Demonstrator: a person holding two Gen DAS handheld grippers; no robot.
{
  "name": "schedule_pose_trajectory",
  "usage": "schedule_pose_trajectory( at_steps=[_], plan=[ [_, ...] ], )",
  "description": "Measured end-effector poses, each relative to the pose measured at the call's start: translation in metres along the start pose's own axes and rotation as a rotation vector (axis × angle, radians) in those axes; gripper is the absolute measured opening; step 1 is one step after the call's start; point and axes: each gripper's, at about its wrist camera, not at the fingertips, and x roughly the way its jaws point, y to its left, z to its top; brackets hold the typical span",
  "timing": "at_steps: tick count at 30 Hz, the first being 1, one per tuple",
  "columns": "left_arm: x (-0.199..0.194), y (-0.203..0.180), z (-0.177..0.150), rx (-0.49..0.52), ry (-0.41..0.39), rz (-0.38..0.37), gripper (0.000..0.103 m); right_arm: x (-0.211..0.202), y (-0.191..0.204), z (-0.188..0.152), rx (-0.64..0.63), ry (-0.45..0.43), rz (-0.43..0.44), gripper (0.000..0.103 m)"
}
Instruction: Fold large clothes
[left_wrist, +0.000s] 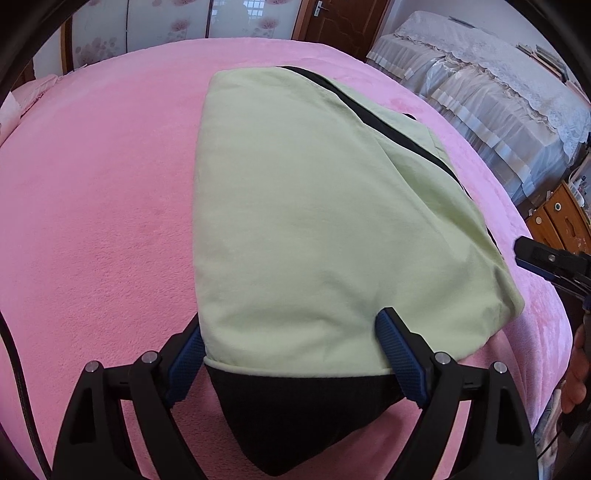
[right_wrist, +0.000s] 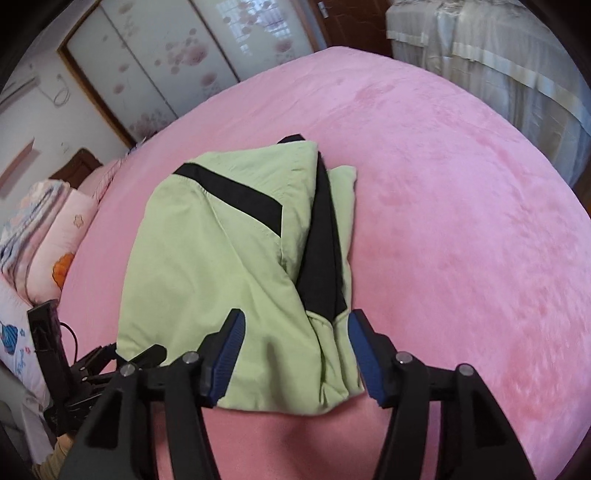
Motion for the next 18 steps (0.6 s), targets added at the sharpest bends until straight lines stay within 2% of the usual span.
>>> schedule_pose_trajectory(
  at_steps=[3,6,10,15,17,18],
  plan=[
    [0.0,0.001,0.0,-0.003,0.001,-0.002,0.087,0.017,0.001,0.008,-0.028,0.056,-0.008,0.056],
    [-0.001,0.002,-0.001,-0.002,0.003,-0.006,0.087,0.028,0.004,0.013,-0.067,0.082,-0.013,0.045],
    [0.0,0.001,0.001,-0.005,0.005,-0.01,0.087,0.031,0.017,0.019,-0.145,0.064,-0.021,0.043],
    [0.002,0.002,0.002,-0.017,0.004,-0.022,0.087,0.054,0.018,0.026,-0.164,0.134,-0.002,0.043],
    [0.002,0.001,0.002,-0.017,0.006,-0.021,0.087,0.062,0.017,0.027,-0.183,0.153,0.016,0.025],
    [0.003,0.002,0.002,-0.016,0.008,-0.021,0.087,0.064,0.018,0.027,-0.197,0.155,0.015,0.02]
  ],
)
